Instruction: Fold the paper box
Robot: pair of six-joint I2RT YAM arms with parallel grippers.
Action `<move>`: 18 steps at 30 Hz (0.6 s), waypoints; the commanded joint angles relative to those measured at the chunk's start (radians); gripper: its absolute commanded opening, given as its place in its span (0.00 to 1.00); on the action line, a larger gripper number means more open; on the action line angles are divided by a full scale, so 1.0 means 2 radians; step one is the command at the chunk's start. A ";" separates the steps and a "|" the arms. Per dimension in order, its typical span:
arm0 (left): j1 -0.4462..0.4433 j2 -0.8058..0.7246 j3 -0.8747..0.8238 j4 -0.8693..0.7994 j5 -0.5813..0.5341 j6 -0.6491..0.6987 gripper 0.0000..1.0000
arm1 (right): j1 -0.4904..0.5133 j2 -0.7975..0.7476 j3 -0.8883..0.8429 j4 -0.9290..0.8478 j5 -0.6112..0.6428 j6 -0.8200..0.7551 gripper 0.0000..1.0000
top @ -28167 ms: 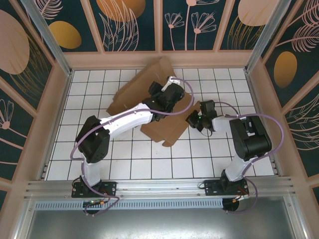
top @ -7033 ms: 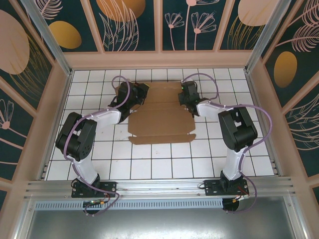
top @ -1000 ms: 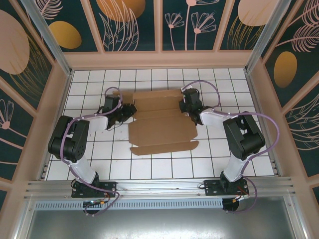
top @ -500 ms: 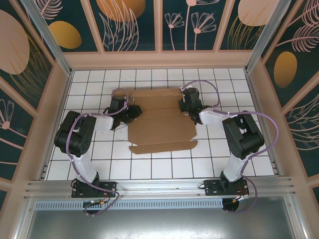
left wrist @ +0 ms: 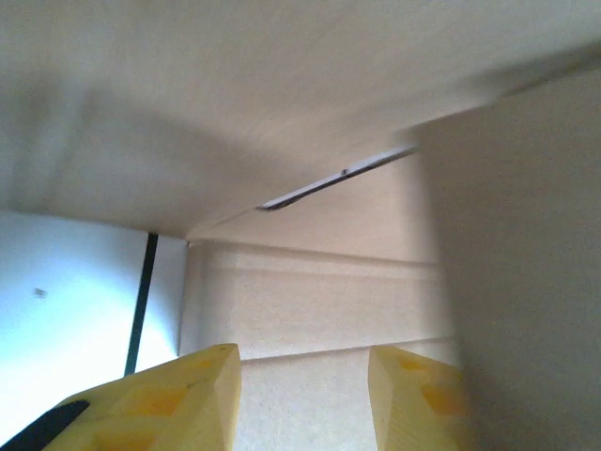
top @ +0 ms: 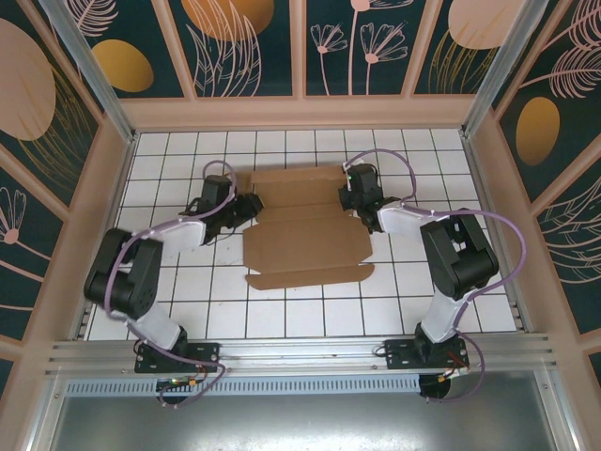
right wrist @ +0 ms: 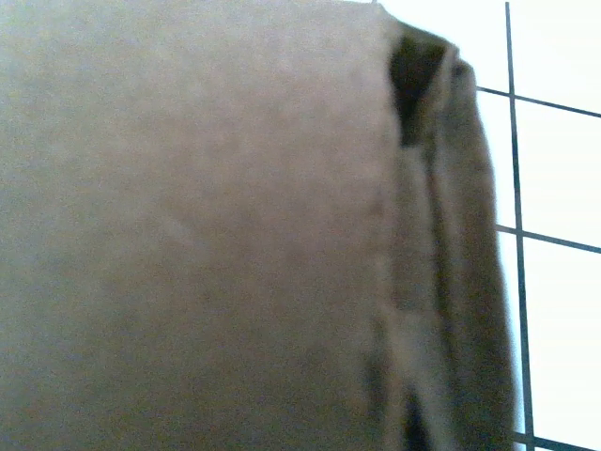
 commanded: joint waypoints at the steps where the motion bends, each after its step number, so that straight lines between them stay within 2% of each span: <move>1: 0.011 -0.072 0.016 -0.087 -0.077 0.068 0.41 | -0.011 -0.014 -0.010 -0.022 -0.012 -0.025 0.00; 6: 0.027 -0.159 0.022 -0.128 -0.158 0.118 0.42 | -0.016 -0.019 -0.007 -0.024 -0.038 -0.037 0.00; 9: 0.031 -0.190 0.011 -0.115 -0.229 0.144 0.42 | -0.016 -0.016 0.000 -0.026 -0.042 -0.040 0.00; 13: 0.041 -0.216 -0.042 -0.050 -0.319 0.196 0.46 | -0.016 -0.015 0.002 -0.029 -0.046 -0.038 0.00; 15: 0.064 -0.198 -0.037 -0.047 -0.321 0.204 0.47 | -0.016 -0.015 0.001 -0.029 -0.051 -0.036 0.00; 18: 0.098 -0.145 -0.013 -0.049 -0.296 0.203 0.47 | -0.016 -0.016 -0.001 -0.029 -0.062 -0.032 0.00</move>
